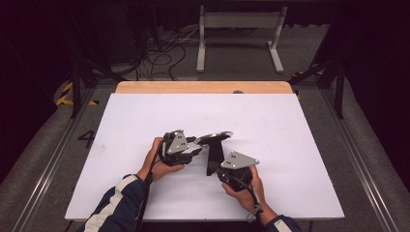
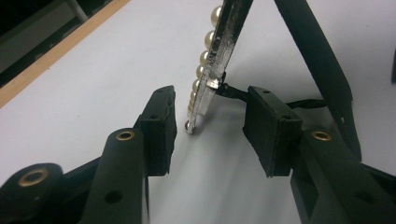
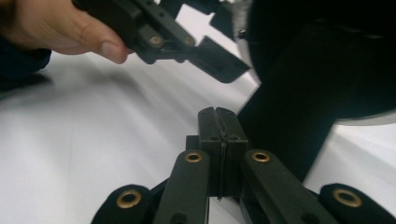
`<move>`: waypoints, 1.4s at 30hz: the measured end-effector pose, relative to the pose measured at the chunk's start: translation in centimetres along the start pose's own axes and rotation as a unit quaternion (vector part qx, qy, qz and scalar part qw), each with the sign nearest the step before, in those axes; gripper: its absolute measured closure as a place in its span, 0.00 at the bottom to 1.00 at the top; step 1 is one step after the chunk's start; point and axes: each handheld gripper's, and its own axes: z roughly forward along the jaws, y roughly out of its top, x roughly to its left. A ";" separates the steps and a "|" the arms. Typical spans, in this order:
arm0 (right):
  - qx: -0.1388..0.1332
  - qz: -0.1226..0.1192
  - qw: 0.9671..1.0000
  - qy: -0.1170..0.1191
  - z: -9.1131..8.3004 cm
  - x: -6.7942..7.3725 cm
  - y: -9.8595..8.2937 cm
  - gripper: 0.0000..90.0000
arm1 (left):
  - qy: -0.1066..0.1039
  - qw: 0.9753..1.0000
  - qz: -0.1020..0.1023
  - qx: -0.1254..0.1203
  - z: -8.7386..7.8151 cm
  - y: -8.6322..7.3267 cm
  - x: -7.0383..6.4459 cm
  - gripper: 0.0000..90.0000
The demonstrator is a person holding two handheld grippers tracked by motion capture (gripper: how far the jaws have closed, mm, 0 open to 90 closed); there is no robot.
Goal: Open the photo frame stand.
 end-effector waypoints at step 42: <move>0.044 -0.016 0.998 -0.045 4.0 2.1 -0.2 1.00 | 0.006 1.000 -0.018 -0.014 0.5 0.0 0.2 0.83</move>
